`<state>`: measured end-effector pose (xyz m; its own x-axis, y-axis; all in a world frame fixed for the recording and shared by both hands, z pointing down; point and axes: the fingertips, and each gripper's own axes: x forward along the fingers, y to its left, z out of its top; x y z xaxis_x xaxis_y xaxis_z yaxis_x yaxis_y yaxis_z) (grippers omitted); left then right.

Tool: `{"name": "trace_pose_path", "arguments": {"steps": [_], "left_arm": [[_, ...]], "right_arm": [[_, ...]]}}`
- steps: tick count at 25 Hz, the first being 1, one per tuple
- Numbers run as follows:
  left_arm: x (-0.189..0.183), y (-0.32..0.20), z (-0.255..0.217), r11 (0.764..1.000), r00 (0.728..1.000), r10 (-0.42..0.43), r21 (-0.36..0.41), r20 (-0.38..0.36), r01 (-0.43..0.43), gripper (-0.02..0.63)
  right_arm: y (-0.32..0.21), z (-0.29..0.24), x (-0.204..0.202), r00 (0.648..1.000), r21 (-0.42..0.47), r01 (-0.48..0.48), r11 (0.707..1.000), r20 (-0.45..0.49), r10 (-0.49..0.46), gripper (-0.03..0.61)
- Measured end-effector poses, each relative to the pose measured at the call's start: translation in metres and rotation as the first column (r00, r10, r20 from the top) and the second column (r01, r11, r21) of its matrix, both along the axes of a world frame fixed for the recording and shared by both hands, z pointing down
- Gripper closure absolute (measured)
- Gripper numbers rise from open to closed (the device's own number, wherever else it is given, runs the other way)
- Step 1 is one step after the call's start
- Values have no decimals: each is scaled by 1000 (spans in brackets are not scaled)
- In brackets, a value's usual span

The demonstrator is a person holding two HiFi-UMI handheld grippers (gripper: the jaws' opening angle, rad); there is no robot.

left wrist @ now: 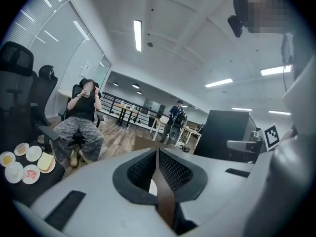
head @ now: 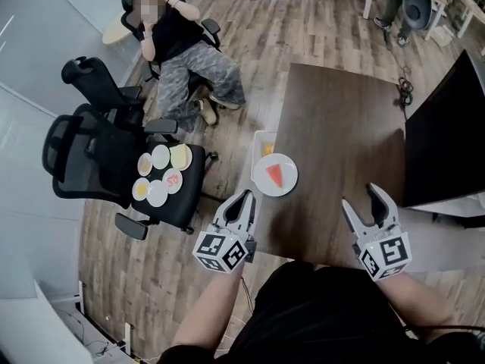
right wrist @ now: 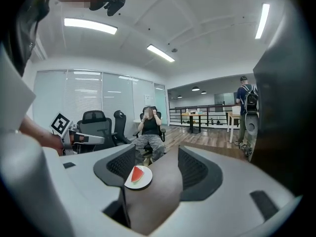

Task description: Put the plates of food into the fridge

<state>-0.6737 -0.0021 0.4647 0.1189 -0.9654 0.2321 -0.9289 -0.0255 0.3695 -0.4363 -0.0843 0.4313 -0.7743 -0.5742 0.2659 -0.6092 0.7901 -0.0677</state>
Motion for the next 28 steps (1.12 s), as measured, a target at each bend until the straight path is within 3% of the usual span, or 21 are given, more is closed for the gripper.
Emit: {"name": "trace_pose_path", "arguments": {"steps": [7,19,22,28], "left_arm": [[-38,-21,37,999,999,-30,-26,-13,29,607],[-49,-45,115,993,997,50,-101,-58,-56,594],[-49,-52,149,982,992,82,-163,-97,-97,486],[-66,-55,186,972,988,33,-226,-153,-67,467]], "right_arm": [[-17,22,-26,999,-26,-15,1000,-46,13,302],[-48,39,-35,994,-39,-69,997,-82,66,302],[-48,49,-32,992,-54,-85,995,-103,79,302],[-42,42,-27,985,-6,-57,998,-162,55,302]]}}
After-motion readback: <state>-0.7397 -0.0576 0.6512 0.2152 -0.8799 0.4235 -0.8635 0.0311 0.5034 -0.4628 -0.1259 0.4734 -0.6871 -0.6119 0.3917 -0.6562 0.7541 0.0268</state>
